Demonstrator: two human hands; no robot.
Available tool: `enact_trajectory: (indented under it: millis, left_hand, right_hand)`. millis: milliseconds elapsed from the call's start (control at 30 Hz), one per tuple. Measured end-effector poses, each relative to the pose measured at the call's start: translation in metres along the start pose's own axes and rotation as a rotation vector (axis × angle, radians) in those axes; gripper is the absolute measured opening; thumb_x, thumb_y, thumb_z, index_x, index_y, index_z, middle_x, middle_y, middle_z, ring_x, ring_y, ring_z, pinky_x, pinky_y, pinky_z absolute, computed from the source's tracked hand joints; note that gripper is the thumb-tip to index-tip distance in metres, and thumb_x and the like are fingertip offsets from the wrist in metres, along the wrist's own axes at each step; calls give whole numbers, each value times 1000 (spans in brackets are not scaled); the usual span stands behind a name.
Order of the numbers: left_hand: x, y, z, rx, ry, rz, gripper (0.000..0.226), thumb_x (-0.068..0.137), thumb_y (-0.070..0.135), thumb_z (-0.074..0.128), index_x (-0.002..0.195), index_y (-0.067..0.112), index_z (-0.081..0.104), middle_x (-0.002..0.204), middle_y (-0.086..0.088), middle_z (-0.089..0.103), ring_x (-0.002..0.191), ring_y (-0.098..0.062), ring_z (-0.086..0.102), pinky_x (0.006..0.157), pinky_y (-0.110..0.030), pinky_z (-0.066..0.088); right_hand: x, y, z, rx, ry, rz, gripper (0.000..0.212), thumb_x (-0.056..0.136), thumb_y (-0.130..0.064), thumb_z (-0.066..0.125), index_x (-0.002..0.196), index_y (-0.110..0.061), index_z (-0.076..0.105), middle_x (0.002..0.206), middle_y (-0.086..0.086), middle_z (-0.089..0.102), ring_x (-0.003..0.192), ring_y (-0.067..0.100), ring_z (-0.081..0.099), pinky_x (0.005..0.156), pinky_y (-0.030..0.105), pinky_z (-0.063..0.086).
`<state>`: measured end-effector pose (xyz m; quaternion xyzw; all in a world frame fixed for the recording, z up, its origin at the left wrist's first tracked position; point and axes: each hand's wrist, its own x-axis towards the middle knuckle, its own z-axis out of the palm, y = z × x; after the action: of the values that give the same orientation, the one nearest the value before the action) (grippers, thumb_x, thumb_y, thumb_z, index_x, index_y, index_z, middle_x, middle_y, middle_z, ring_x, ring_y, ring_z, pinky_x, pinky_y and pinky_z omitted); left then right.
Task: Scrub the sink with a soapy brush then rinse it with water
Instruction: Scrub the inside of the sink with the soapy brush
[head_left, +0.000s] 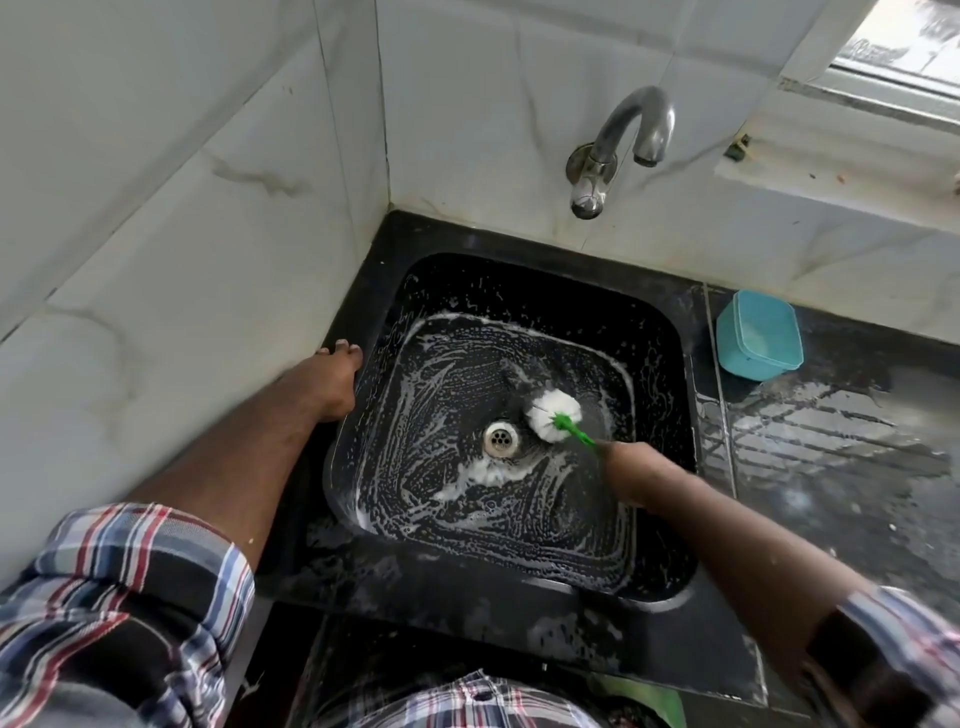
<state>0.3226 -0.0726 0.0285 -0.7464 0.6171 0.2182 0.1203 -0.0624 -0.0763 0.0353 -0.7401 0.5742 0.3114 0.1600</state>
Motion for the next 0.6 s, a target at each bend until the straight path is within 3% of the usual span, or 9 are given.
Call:
enact_trajectory:
  millis: [67,133,233,300,367,467,600]
  left_hand:
    - [-1,0,0,-9,-2,-3,80,94,5,53,159,18,8,166,-4,0,151,-27,13,121,-43,21]
    - [-2,0,0,-12,1,-6,80,94,5,53,159,18,8,166,-3,-1,151,-27,13,121,-43,20]
    - [0,0,1,-4,6,1,79,94,5,53,158,17,8,166,-5,0,151,-29,14,121,-43,21]
    - [2,-1,2,13,13,4,79,93,6,53,158,16,8,166,-6,1,151,-30,15,121,-43,22]
    - [2,-1,1,17,6,4,79,93,5,52,158,16,8,166,-6,1,150,-30,15,121,-42,22]
    - [2,-1,2,14,4,0,81,93,6,54,158,17,7,166,-5,0,151,-29,14,121,-42,22]
    - [3,-2,2,23,-4,5,80,93,7,53,158,16,8,166,-6,2,150,-31,16,120,-43,23]
  right_hand:
    - [4,-41,17,177,-24,-48,65,92,-2,39,149,-34,31,119,11,64,78,18,63,67,23,54]
    - [-6,-54,29,213,-49,-113,64,91,-3,36,149,-31,35,117,12,65,82,20,64,68,25,54]
    - [-19,-11,18,106,-117,-88,57,94,-7,37,145,-31,44,117,8,67,82,18,66,61,18,51]
    - [-11,12,1,64,-53,4,55,94,-7,37,143,-30,48,121,8,67,89,18,68,67,18,52]
    - [0,-8,2,141,4,7,60,92,-3,38,146,-29,44,122,10,66,87,18,67,68,19,50]
    - [5,-53,31,281,-91,-33,55,92,-2,38,145,-19,42,117,10,65,82,16,64,70,24,56]
    - [-11,-17,12,178,-108,-36,42,98,-17,43,137,-24,53,113,6,68,92,20,67,73,27,54]
